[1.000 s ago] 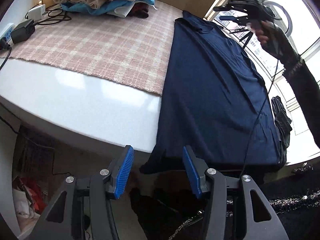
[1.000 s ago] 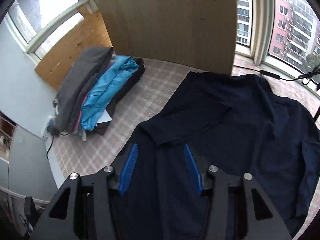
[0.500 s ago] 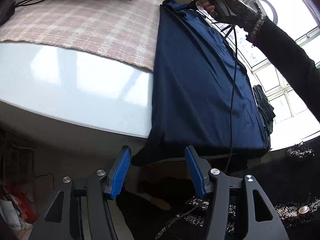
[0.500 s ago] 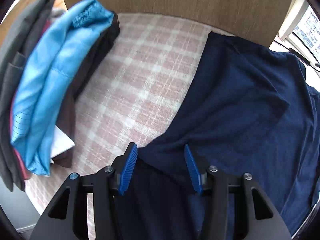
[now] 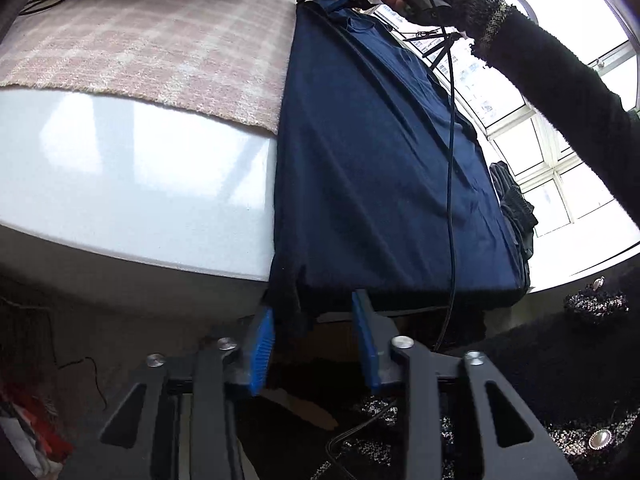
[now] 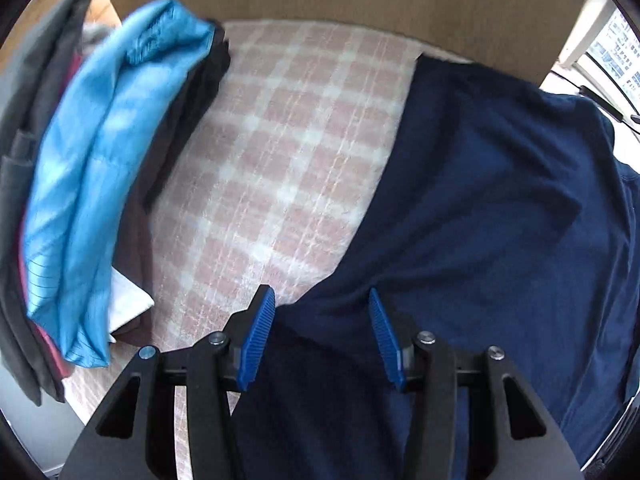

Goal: Fold clothes

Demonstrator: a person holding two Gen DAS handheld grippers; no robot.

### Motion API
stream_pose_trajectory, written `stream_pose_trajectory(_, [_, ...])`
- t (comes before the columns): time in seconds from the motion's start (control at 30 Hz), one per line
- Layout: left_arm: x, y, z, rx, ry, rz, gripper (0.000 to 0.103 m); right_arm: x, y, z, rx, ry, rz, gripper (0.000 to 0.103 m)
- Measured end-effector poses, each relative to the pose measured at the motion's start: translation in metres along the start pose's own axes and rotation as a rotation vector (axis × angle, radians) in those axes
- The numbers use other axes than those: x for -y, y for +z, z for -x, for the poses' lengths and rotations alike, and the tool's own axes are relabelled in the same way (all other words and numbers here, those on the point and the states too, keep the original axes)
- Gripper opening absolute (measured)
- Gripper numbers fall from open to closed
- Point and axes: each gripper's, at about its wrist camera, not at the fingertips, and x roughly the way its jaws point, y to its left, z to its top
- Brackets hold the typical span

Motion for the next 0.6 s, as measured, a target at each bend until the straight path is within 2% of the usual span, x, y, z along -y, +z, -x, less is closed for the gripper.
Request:
stream_pose_trajectory(0.03, [0.0,-0.001,0.0,0.001,0.0,-0.003,0.004,-0.004,-0.002,0.0,0.009,-0.021,0.023,0.049])
stream_pose_trajectory(0.1, [0.001,-0.002,0.0,0.007,0.008,-0.02,0.005,-0.009,-0.005,0.0,0.028,-0.048,0.064,0.048])
stream_pose_trajectory(0.13, [0.004,-0.003,0.001,0.012,0.011,-0.03,0.005,-0.01,-0.007,0.0,0.039,-0.05,0.08,0.043])
stream_pose_trajectory(0.17, [0.006,-0.003,0.003,0.018,0.013,-0.039,0.004,-0.008,-0.008,0.002,0.049,-0.057,0.098,0.032])
stream_pose_trajectory(0.2, [0.01,-0.003,0.006,0.027,0.003,-0.047,0.004,-0.005,-0.009,0.003,0.058,-0.049,0.106,0.027])
stream_pose_trajectory(0.27, [0.018,-0.001,0.016,0.048,-0.004,-0.074,0.004,0.01,-0.009,0.007,0.067,0.032,0.077,0.011])
stream_pose_trajectory(0.43, [0.064,0.003,0.039,0.072,0.024,-0.158,0.004,0.057,-0.016,0.03,0.124,0.246,-0.029,0.01])
stream_pose_trajectory(0.6, [0.132,0.001,0.035,0.036,0.03,-0.313,0.004,0.103,-0.035,0.064,0.199,0.337,-0.086,0.009])
